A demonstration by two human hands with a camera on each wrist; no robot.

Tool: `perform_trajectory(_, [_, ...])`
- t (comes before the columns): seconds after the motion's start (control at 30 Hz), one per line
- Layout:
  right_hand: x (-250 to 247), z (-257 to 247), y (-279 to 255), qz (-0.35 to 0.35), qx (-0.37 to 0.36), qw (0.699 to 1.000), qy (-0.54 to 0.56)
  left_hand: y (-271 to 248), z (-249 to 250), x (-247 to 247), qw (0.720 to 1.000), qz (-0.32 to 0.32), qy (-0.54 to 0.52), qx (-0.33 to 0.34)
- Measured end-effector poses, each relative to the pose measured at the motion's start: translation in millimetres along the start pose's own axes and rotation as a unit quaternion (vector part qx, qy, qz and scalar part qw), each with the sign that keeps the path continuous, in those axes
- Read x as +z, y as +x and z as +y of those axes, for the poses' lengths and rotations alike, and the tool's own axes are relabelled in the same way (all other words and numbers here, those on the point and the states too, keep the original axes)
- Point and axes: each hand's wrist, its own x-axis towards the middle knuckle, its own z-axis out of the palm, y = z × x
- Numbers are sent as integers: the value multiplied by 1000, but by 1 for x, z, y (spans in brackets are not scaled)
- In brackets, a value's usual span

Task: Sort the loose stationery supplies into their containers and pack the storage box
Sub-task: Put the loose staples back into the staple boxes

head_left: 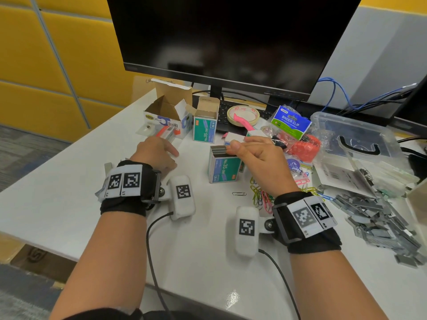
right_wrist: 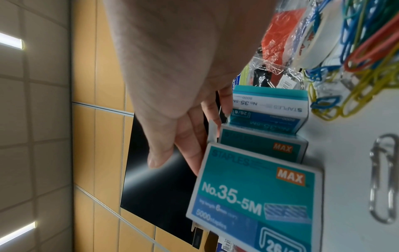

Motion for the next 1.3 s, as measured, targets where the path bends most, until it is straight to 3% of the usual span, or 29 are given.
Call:
perform_trajectory(0.2, [1, 0, 0, 4, -2, 1000, 8, 0, 0, 1, 999, 7, -22, 32])
perform_trajectory(0.47, [0, -3, -2, 2, -11, 1000, 24, -5, 0, 0, 984, 137, -89, 64])
perform_trajectory(0.57, [0, -2, -1, 5, -8, 999, 36, -9, 6, -1, 963, 176, -175, 104])
perform_trajectory(0.67, [2, 1, -1, 17, -20, 999, 47, -15, 15, -1, 922, 200, -291, 158])
perform_trajectory(0.77, [3, 0, -1, 57, -59, 996, 46, -25, 24, -3, 870, 170, -408, 219])
perform_trajectory(0.83, [1, -2, -1, 75, -67, 994, 44, -30, 28, -4, 823, 108, -498, 253])
perform_trajectory(0.9, [1, -4, -2, 69, -73, 994, 51, -34, 33, -3, 797, 40, -535, 276])
perform_trajectory(1.0, [4, -6, -3, 64, -96, 991, 62, -40, 41, 3, 798, -31, -525, 293])
perform_trajectory(1.1, [5, -6, -3, 85, -114, 988, 63, -42, 45, 5, 798, -60, -528, 284])
perform_trajectory(1.23, [7, -6, -3, 65, -102, 991, 66, -46, 43, 6, 805, -55, -541, 238])
perform_trajectory(1.3, [8, -6, -3, 55, -91, 993, 61, -49, 38, 8, 825, -11, -532, 190])
